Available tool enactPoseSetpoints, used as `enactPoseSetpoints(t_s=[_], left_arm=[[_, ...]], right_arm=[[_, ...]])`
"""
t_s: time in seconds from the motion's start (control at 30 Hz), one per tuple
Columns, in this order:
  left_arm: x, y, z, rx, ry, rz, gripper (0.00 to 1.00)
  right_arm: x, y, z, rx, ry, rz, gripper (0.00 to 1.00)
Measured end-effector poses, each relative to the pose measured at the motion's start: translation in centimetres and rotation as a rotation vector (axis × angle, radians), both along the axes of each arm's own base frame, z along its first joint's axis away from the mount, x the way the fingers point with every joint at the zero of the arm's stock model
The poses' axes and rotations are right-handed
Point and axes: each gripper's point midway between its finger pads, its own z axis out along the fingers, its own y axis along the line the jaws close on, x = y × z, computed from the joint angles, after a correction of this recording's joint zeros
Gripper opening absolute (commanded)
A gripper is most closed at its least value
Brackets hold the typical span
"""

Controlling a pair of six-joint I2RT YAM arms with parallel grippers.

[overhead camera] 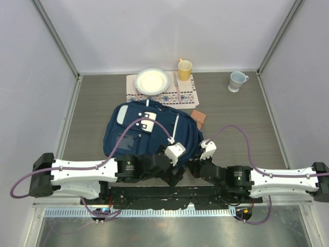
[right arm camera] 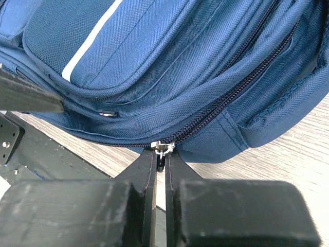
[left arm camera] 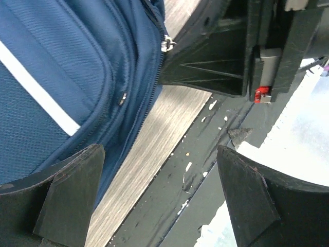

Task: Pack the student bag
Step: Zip the student bag at the center of the board.

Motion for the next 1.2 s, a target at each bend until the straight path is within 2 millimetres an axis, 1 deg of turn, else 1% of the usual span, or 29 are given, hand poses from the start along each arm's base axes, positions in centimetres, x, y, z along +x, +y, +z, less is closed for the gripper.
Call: enactPoseSetpoints(t_s=[0.13, 0.27, 0.3, 0.37, 0.4, 0.43, 0.5, 0.57, 0.6, 0.63, 0.77, 0.87, 0.93, 1.03, 1.2], left_arm=[[-0.5, -0.8, -1.0, 0.034, -0.011, -0.02, 0.91], [0.2, -0.7, -1.6, 0.062, -0.043, 0.009, 0.83], [0.4, -0.7, -1.5, 0.061, -0.054, 0.018, 0.77], [1.0, -0.7, -1.2, 0.055, -0.086, 0.039, 0.69], [1.4, -0.6, -1.2, 0.055, -0.1, 0.051, 0.6], [1.7, -0.5, -1.2, 0.056, -0.113, 0.064, 0.56], [2.2, -0.2, -1.4, 0.063, -0.134, 0.088, 0.49], [2.5, 0.1, -1.7, 0.076, -0.15, 0.106, 0.47], [2.6, 0.1, -1.8, 0.076, -0.15, 0.108, 0.31], [2.6, 0.2, -1.9, 0.076, -0.151, 0.113, 0.23], [2.7, 0.4, -2.6, 0.076, -0.146, 0.131, 0.01], [2.6, 0.4, -2.9, 0.062, -0.134, 0.141, 0.0], [2.5, 0.6, -2.7, 0.046, -0.123, 0.154, 0.0], [2.5, 1.3, -1.7, 0.005, -0.103, 0.191, 0.0], [2.0, 3.3, 0.3, -0.118, -0.033, 0.26, 0.0]], right_arm=[[0.0, 0.1, -0.2, -0.024, -0.003, 0.006, 0.01], [0.1, 0.2, 0.0, -0.025, -0.01, 0.011, 0.01], [0.1, 0.2, 0.1, -0.026, -0.011, 0.011, 0.01], [0.0, 0.2, 0.1, -0.027, -0.012, 0.018, 0.01], [0.0, 0.2, 0.2, -0.026, -0.013, 0.021, 0.01], [0.0, 0.2, 0.2, -0.025, -0.016, 0.022, 0.01], [0.0, 0.2, 0.3, -0.022, -0.018, 0.024, 0.01], [-0.1, 0.3, 0.4, -0.02, -0.017, 0.031, 0.01], [-0.1, 0.3, 0.4, -0.02, -0.018, 0.032, 0.01], [-0.1, 0.3, 0.4, -0.022, -0.019, 0.033, 0.01], [-0.2, 0.3, 0.4, -0.029, -0.02, 0.043, 0.01], [-0.2, 0.3, 0.3, -0.03, -0.02, 0.045, 0.01], [-0.1, 0.3, 0.4, -0.028, -0.021, 0.039, 0.01], [-0.1, 0.4, 0.7, -0.003, -0.014, 0.02, 0.01], [-0.2, 0.8, 2.2, 0.087, 0.012, -0.01, 0.01]])
